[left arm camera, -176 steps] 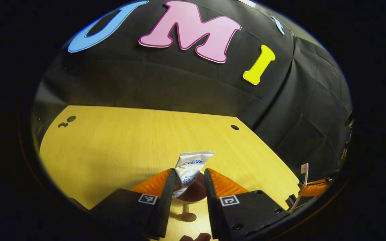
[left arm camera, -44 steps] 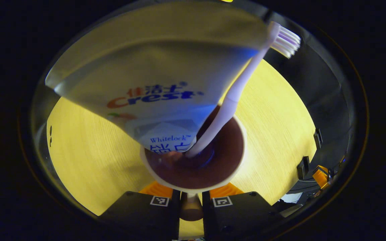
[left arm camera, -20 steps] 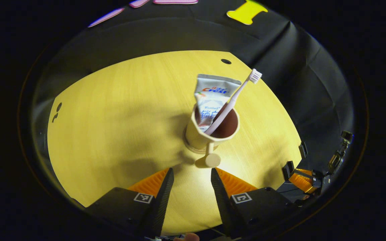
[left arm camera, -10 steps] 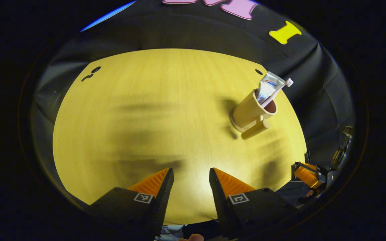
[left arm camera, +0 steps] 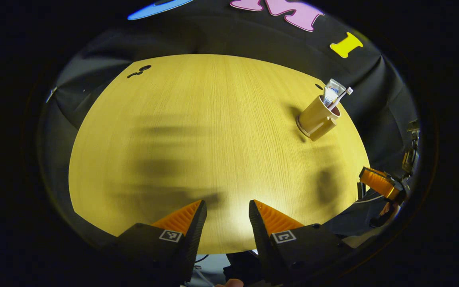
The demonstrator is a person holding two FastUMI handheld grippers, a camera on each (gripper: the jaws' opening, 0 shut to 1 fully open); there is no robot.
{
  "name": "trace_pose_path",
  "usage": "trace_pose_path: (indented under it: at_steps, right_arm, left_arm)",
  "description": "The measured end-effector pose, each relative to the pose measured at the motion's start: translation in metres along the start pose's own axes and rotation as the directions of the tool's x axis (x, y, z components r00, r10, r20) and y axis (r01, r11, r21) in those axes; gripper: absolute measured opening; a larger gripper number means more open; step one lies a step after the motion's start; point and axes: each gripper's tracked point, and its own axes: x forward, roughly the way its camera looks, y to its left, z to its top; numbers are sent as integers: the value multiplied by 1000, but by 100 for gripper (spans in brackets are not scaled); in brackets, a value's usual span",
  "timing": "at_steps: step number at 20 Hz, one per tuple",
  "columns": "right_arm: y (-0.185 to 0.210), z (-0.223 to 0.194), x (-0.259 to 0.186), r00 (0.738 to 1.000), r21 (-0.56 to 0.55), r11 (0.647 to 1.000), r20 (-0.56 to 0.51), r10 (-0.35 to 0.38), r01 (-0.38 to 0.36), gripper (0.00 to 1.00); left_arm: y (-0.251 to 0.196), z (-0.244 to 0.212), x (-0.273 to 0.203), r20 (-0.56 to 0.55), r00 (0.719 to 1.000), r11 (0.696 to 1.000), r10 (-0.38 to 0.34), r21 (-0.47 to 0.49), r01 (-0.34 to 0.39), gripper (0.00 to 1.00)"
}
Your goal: Put the toothbrush and toothpaste on the desktop into the cup, then pick up the cup and place it on the coaster on the desktop.
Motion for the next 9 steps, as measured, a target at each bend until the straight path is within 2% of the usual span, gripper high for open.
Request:
trace_pose_path:
  at_steps: [4,8,9]
  right_arm:
    - [14,0,9,1000,-2,1000,-14,11,-11,25]
    - [22,-8,17,998,-29,999,-53,23,-25,27]
    - [22,-9,19,998,-30,999,-65,26,-28,10]
  left_arm:
    - [2,-13,-3,-1,1000,999,-23,-22,23,67]
    - [6,-16,-8,12,1000,999,-8,-38,9,67]
    - [7,-17,-8,14,1000,999,-7,-45,8,67]
